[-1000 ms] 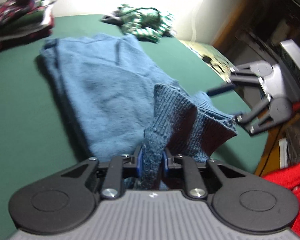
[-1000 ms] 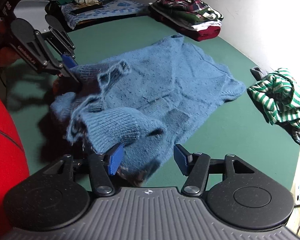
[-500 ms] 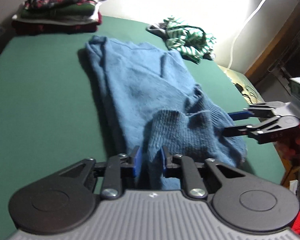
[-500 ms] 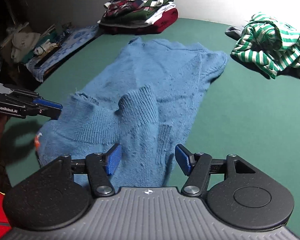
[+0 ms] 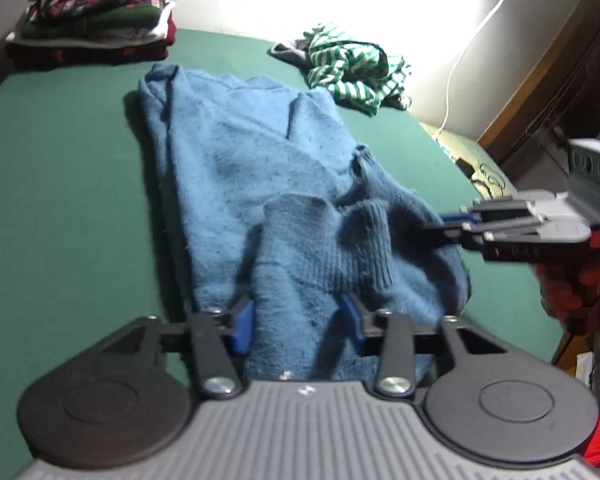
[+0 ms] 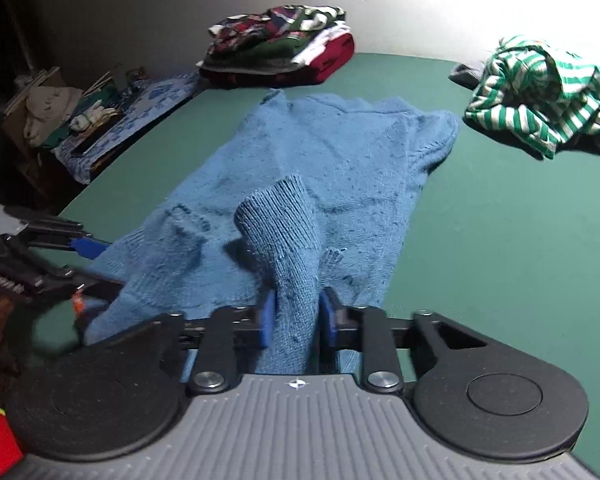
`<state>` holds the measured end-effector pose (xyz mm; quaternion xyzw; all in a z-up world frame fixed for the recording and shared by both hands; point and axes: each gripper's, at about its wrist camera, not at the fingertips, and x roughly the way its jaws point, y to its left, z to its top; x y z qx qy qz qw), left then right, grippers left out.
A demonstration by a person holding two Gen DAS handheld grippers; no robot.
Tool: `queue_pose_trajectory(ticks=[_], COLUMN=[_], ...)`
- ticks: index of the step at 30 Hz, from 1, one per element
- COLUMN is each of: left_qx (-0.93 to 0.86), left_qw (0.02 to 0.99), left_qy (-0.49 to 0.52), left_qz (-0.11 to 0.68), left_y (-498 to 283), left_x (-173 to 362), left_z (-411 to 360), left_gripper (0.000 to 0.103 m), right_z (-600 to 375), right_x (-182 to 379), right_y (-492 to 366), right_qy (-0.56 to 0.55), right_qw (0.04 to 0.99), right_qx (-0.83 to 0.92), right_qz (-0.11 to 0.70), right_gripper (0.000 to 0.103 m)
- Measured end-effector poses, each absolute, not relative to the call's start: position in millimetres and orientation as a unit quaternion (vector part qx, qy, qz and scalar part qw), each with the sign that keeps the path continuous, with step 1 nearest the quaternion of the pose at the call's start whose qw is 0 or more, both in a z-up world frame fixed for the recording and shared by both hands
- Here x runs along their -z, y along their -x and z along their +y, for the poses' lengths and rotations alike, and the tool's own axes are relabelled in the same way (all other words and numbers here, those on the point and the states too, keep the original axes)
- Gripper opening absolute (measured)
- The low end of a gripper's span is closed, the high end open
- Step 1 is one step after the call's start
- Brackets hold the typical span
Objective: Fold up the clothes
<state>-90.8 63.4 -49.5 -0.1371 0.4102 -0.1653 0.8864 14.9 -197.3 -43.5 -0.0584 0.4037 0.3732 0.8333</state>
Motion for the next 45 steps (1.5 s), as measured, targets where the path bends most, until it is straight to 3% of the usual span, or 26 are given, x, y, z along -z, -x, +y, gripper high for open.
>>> queue_pose_trajectory(ticks=[5, 7, 8, 11, 12, 14, 16, 17, 18, 20, 25, 29, 30, 31, 32, 37, 40, 44, 45], left_qx=[0.122, 0.110, 0.110, 0.119, 0.125, 0.136, 0.134, 0.129, 0.124, 0.114, 0.074, 0.080, 0.090, 0.097, 0.100, 0.117, 0.125, 0.112, 0.108], left_qw=[0.892, 0.888, 0.885, 0.882, 0.884, 0.886, 0.889, 0.892, 0.894, 0.897, 0.909, 0.903, 0.902, 0.902, 0.903, 0.897, 0.892, 0.900, 0.902], left_qy=[0.153, 0.180, 0.192, 0.197, 0.191, 0.180, 0.170, 0.159, 0.154, 0.162, 0.131, 0.133, 0.136, 0.141, 0.147, 0.154, 0.153, 0.162, 0.173], left_qz=[0.408, 0.408, 0.409, 0.410, 0.408, 0.405, 0.404, 0.404, 0.403, 0.396, 0.389, 0.402, 0.399, 0.395, 0.390, 0.398, 0.406, 0.390, 0.382], left_y=[89.4, 87.7, 87.6, 86.6, 86.1, 84.8, 83.7, 83.0, 82.7, 83.2, 82.4, 79.0, 79.4, 80.1, 81.6, 74.6, 68.7, 69.8, 71.7], left_x=[52.7, 54.5, 56.1, 58.5, 57.7, 55.3, 54.9, 54.6, 53.3, 48.1, 43.2, 47.7, 45.3, 43.2, 41.6, 50.0, 59.3, 53.3, 48.2], left_z=[79.1, 86.7, 88.1, 78.7, 73.2, 62.9, 55.6, 53.0, 53.0, 60.3, 71.5, 73.7, 72.4, 71.7, 70.9, 59.8, 50.8, 50.6, 55.8], left_gripper=[0.026, 0.026, 0.026, 0.051, 0.051, 0.047, 0.039, 0.028, 0.023, 0.014, 0.016, 0.015, 0.034, 0.044, 0.061, 0.071, 0.064, 0.015, 0.012], right_z=[-207.4, -210.1, -209.5, -205.6, -203.8, -202.2, -205.1, -206.8, -209.8, -217.1, -229.6, -228.6, -227.5, -226.4, -225.9, -218.4, -205.9, -199.1, -203.2], right_x=[49.0, 52.0, 53.7, 59.1, 60.8, 61.7, 58.9, 57.3, 54.5, 48.1, 51.6, 57.1, 55.4, 53.2, 50.7, 41.2, 44.9, 48.1, 46.4], right_y=[-16.0, -20.8, -22.7, -28.4, -30.3, -32.5, -31.6, -31.1, -29.9, -26.9, -24.0, -26.7, -26.3, -25.6, -25.3, -29.5, -31.8, -30.1, -30.9], right_qy=[0.047, 0.022, 0.012, -0.017, -0.027, -0.040, -0.047, -0.050, -0.057, -0.072, -0.059, -0.073, -0.072, -0.070, -0.067, -0.050, -0.020, 0.026, 0.011], right_qw=[0.828, 0.832, 0.833, 0.832, 0.831, 0.828, 0.826, 0.825, 0.824, 0.823, 0.823, 0.820, 0.821, 0.824, 0.828, 0.847, 0.849, 0.850, 0.848], right_qx=[-0.360, -0.347, -0.345, -0.348, -0.349, -0.347, -0.349, -0.350, -0.351, -0.350, -0.310, -0.315, -0.318, -0.320, -0.320, -0.323, -0.328, -0.321, -0.320], right_qz=[0.427, 0.432, 0.431, 0.431, 0.433, 0.438, 0.440, 0.441, 0.441, 0.441, 0.472, 0.472, 0.468, 0.463, 0.455, 0.420, 0.414, 0.417, 0.422], right_gripper=[0.021, 0.040, 0.044, 0.049, 0.049, 0.047, 0.023, 0.020, 0.018, 0.017, 0.017, 0.027, 0.035, 0.047, 0.052, 0.052, 0.051, 0.028, 0.023])
